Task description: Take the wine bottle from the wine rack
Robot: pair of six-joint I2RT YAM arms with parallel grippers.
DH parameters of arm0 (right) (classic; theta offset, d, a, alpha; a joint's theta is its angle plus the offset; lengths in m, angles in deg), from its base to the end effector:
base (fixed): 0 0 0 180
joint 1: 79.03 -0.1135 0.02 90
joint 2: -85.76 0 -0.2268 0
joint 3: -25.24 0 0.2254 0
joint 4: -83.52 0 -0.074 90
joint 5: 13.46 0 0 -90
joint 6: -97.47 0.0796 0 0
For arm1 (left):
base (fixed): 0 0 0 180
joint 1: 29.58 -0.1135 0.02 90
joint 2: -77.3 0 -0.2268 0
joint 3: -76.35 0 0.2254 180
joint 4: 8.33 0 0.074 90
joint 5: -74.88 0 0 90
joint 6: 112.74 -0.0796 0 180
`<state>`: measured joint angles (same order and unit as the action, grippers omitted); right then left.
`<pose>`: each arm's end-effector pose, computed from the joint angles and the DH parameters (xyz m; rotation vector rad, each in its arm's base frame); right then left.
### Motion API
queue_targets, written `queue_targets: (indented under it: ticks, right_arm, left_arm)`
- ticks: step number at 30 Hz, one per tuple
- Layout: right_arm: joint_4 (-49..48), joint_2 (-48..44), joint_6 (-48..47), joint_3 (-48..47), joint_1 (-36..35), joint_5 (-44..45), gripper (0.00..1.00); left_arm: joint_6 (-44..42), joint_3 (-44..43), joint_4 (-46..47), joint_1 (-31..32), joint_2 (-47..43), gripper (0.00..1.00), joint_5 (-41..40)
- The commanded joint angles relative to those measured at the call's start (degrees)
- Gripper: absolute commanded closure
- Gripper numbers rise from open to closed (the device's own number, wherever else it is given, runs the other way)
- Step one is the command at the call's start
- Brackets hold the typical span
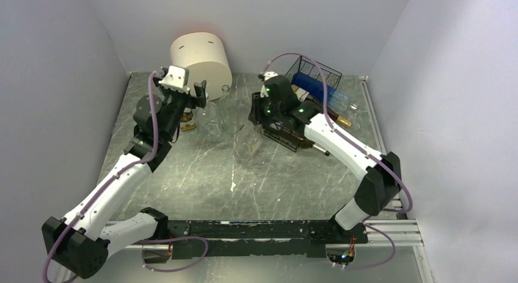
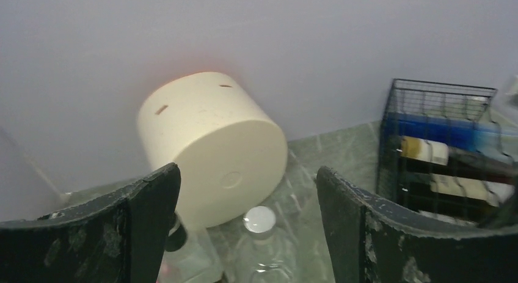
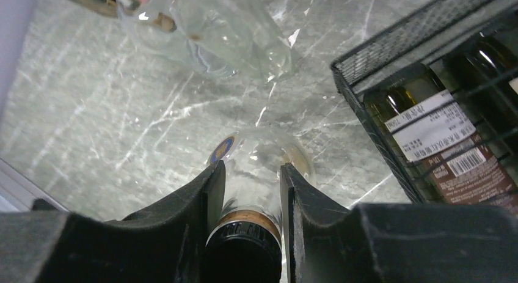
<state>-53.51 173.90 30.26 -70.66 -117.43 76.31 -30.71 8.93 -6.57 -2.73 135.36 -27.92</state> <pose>0.2831 0.2248 0.2821 -0.3080 2.2299 0.5977 0.2499 -0.1068 0.3719 0.2317 1.3631 -0.1216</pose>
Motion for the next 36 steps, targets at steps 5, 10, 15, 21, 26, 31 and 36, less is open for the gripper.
queue_targets:
  ticks: [5,10,15,21,26,31,36]
  right_arm:
    - [-4.63,0.58,-15.50,-7.01,-6.90,3.34,1.00]
    - [-5.47,0.36,-18.43,-4.24,-8.17,1.07,0.98]
    - [-6.33,0.28,-19.74,-1.99,-8.21,-2.07,0.80]
    - [-6.86,-3.88,-19.81,0.29,-8.26,-2.47,0.37]
    - [-3.95,-10.73,-19.99,-0.29,-8.25,1.45,0.17]
    - [-1.12,-20.12,-21.50,3.67,-8.22,9.23,0.12]
    - [-2.36,-28.90,-20.47,10.88,-8.13,18.32,0.06]
  left_arm:
    - [19.41,-2.59,-26.88,0.44,-4.85,0.07,15.78]
    - [27.90,7.96,-23.97,0.44,-15.60,0.13,23.57]
    - [36.01,11.30,-24.40,0.48,-18.71,0.17,24.07]
    - [37.96,9.12,-24.66,0.72,-14.96,0.06,28.28]
    - [36.09,6.10,-27.75,3.03,-12.13,0.04,25.72]
    - [32.58,-0.49,-32.68,7.12,-7.75,0.05,20.13]
    - [25.40,-6.79,-34.84,17.26,0.09,0.04,7.41]
